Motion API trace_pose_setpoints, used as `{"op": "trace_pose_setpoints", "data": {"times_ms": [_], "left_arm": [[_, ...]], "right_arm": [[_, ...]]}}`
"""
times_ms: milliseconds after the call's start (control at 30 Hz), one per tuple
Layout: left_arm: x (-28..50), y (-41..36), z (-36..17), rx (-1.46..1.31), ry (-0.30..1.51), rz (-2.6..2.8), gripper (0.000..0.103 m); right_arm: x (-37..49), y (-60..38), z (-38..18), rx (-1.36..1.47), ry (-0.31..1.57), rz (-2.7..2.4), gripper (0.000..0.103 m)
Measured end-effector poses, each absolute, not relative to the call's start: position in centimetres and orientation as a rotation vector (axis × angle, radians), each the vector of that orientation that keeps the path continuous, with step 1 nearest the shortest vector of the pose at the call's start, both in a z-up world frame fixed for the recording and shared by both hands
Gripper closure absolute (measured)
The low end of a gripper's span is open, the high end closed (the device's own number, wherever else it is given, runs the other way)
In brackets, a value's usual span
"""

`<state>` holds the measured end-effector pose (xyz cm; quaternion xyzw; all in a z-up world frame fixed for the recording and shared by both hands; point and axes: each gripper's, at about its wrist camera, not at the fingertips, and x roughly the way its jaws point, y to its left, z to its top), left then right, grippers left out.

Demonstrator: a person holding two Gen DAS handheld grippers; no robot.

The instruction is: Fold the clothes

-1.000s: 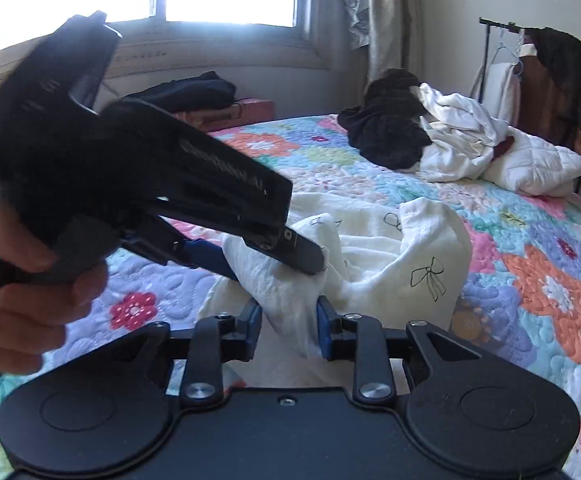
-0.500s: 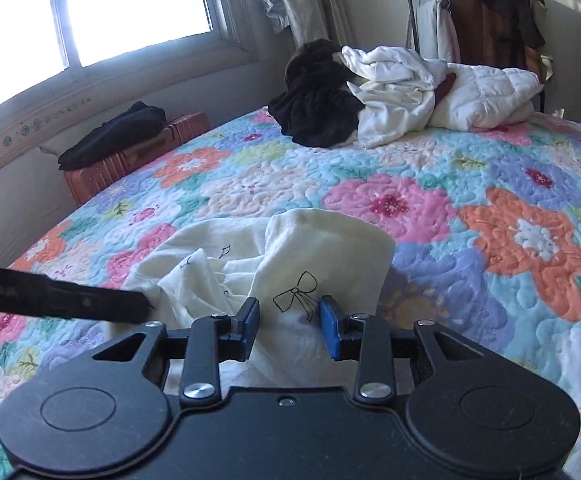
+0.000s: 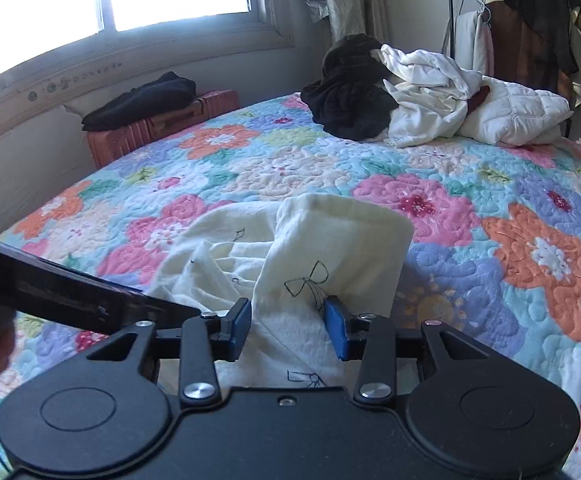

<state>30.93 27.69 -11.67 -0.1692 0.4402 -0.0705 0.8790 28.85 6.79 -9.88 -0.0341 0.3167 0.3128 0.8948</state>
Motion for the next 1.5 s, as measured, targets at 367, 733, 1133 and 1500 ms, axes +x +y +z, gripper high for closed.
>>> {"op": "trace_pose_setpoints", "data": {"times_ms": [367,733,1133,1500], "left_arm": [[31.7,27.7,-12.6,-0.375,0.945,-0.128,0.060],[31.4,29.3,-12.4,-0.417,0.938,-0.044,0.028],[31.6,25.8,-12.2,-0.431,0.814,-0.223,0.066],[32.2,15.2,-12.3,-0.264,0.923,-0.340,0.049]], "right_arm": [[25.9,6.5,-12.0,-0.149,0.669,0.617,0.047],[27.5,1.2,-12.4,0.202,0.737,0.538,0.020],[29.6,1.9,-14.6,0.413,0.737,0.620,0.061],[27.8,-5.4,-12.2,0.155,0.789,0.411,0.051]]}}
